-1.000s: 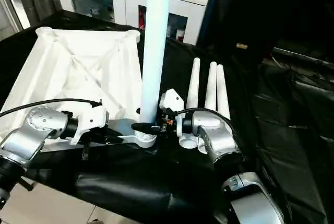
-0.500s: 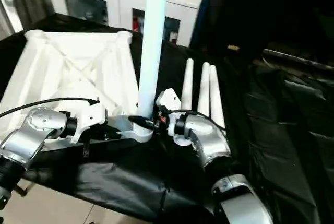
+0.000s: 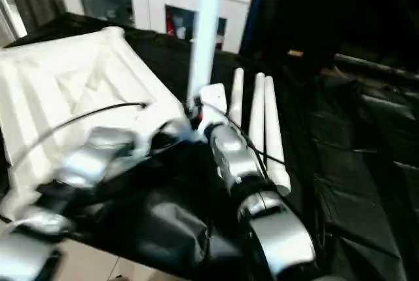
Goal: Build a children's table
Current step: Insert table leg to table base
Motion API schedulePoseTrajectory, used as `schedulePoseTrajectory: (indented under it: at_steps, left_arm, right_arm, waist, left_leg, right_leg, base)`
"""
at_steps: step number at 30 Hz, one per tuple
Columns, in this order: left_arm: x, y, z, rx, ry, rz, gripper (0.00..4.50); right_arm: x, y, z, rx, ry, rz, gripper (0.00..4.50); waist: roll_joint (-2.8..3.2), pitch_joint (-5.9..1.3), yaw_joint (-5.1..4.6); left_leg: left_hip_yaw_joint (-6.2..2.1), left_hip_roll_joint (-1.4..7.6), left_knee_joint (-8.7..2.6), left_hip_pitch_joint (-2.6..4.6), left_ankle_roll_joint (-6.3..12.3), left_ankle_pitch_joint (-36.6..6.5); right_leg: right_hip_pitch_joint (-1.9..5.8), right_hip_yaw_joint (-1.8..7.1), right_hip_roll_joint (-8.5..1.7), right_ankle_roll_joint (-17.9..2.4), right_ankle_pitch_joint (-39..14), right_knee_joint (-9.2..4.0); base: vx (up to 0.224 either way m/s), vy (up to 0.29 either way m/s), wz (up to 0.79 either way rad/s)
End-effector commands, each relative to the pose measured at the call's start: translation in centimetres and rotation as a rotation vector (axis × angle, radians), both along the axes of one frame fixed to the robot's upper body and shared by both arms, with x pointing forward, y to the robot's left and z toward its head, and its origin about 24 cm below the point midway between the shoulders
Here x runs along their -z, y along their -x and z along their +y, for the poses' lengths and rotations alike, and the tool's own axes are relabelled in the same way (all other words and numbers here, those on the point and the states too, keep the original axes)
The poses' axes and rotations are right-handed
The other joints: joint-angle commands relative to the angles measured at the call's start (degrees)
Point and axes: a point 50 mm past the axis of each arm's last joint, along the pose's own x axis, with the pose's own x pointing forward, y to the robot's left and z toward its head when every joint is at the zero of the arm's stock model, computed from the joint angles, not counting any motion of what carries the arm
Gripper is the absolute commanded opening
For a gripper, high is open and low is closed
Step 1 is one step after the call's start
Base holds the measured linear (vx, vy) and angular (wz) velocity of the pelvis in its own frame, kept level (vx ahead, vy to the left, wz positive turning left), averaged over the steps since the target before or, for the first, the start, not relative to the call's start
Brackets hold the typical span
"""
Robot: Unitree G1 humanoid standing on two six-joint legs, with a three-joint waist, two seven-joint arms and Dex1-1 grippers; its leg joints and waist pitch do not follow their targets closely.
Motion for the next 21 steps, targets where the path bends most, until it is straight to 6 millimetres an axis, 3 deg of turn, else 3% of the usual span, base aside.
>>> schedulePoseTrajectory:
  at_steps: [1, 4, 9, 17, 18, 21]
  left_arm:
    - [0.1, -0.1, -0.7, -0.028, -0.028, -0.005, 0.0]
    - [-0.1, -0.2, -0.9, -0.037, -0.027, 0.0, 0.0]
    - [0.1, -0.1, -0.6, -0.064, -0.045, 0.008, 0.0]
    - [0.2, -0.1, -0.1, -0.077, -0.054, 0.011, 0.0]
    - [0.2, -0.1, -0.1, -0.077, -0.054, 0.011, 0.0]
    - [0.1, -0.2, 0.3, -0.079, -0.055, 0.007, 0.0]
  right_arm:
    - [5.0, 2.6, 1.1, -0.047, 0.051, 0.239, 1.91]
    - [4.9, 2.6, 1.3, -0.042, 0.042, 0.246, 1.91]
    - [4.9, 2.5, 1.4, -0.037, 0.038, 0.255, 1.91]
    - [4.3, 2.2, 1.5, -0.042, -0.035, 0.268, 1.91]
    - [4.3, 2.1, 1.5, -0.042, -0.036, 0.267, 2.47]
    - [3.7, 1.8, 1.6, -0.057, -0.056, 0.25, 2.67]
  waist:
    - [1.08, -1.86, -0.06]
    - [1.03, -1.61, -0.14]
    - [0.97, -1.29, -0.23]
    - [0.97, -1.21, -0.38]
    - [0.99, -1.18, -0.39]
    - [1.0, -1.21, -0.5]
  left_leg:
    - [0.05, 0.81, -4.08, 0.06, -0.87, -12.1]
    - [0.08, 0.83, -4.27, 0.08, -0.55, -13.5]
    - [-0.11, 1.0, -4.67, 0.18, -0.89, -17.4]
    - [-0.19, 1.07, -4.87, 0.06, -0.9, -17.8]
    - [-0.21, 1.09, -4.91, 0.05, -0.93, -18.0]
    - [-0.19, 1.06, -4.9, 0.01, -0.88, -17.9]
  right_leg:
    - [1.79, 1.75, -3.19, -8.9, -3.4, -4.01]
    - [1.67, 1.71, -3.14, -8.8, -4.8, -4.33]
    - [1.17, 1.86, -3.37, -7.4, -12.4, -5.13]
    - [1.02, 1.86, -3.36, -7.0, -12.9, -5.24]
    - [0.99, 1.85, -3.36, -7.0, -13.1, -5.27]
    - [1.01, 1.87, -3.33, -7.1, -12.8, -5.26]
  base:
    - [0.0, 0.0, 0.0]
    - [0.0, 0.0, 0.0]
    - [0.0, 0.0, 0.0]
    - [0.0, 0.0, 0.0]
    - [0.0, 0.0, 0.0]
    - [0.0, 0.0, 0.0]
